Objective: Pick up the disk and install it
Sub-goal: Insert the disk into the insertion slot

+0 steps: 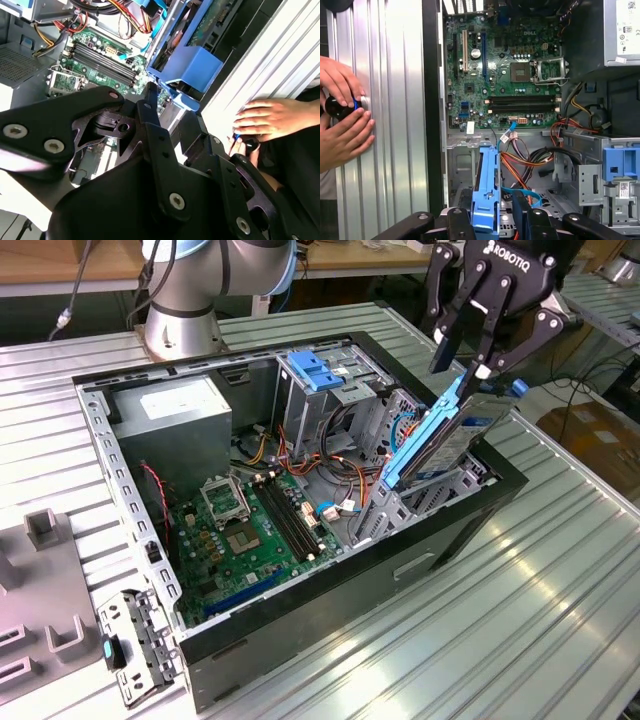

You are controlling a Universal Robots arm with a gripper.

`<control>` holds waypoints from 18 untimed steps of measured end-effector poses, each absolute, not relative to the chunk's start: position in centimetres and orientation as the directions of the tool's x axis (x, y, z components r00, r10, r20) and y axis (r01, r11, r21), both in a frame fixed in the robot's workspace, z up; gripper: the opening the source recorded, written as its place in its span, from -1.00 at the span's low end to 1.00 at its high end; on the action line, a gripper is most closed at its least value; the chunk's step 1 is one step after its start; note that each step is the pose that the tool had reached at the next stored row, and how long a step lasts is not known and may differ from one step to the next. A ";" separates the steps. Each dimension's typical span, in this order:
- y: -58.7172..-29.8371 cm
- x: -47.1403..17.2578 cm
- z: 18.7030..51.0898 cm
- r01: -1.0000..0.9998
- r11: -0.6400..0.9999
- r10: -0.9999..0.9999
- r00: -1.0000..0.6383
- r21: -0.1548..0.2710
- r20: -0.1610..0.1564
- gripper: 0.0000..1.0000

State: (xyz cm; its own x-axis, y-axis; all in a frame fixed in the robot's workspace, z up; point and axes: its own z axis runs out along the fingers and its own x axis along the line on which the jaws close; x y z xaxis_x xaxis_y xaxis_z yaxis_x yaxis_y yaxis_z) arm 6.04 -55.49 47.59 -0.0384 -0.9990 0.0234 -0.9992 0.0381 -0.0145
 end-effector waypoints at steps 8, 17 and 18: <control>-55.5 6.1 48.5 -0.999 0.038 -0.999 -0.038 -0.010 0.024 -0.11; -55.5 6.1 48.5 -0.999 0.038 -0.999 -0.038 -0.010 0.024 -0.11; -55.5 6.1 48.5 -0.999 0.038 -0.999 -0.038 -0.010 0.024 -0.11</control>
